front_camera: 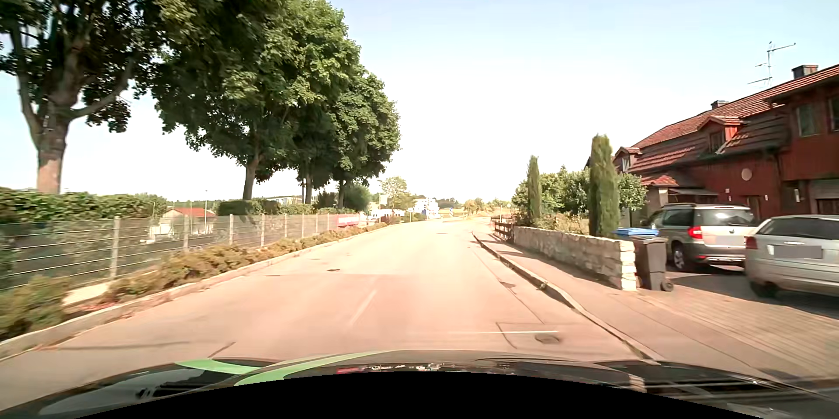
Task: Follow the waypoints while adhering to traffic rules and regulations
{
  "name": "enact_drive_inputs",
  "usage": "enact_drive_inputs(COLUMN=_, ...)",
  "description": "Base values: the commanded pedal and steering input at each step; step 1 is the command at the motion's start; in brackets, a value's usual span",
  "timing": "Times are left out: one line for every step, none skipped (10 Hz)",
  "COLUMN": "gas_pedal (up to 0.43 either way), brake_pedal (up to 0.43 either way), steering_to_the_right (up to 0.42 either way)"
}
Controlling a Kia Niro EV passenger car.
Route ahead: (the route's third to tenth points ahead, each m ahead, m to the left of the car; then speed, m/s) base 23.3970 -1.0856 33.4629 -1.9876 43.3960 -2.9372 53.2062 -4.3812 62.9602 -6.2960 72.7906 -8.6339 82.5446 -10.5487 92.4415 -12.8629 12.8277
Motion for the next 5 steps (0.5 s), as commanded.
enact_drive_inputs(gas_pedal=0.118, brake_pedal=0.000, steering_to_the_right=0.010)
enact_drive_inputs(gas_pedal=0.118, brake_pedal=0.000, steering_to_the_right=0.010)
enact_drive_inputs(gas_pedal=0.118, brake_pedal=0.000, steering_to_the_right=0.010)
enact_drive_inputs(gas_pedal=0.118, brake_pedal=0.000, steering_to_the_right=0.010)
enact_drive_inputs(gas_pedal=0.118, brake_pedal=0.000, steering_to_the_right=0.010)
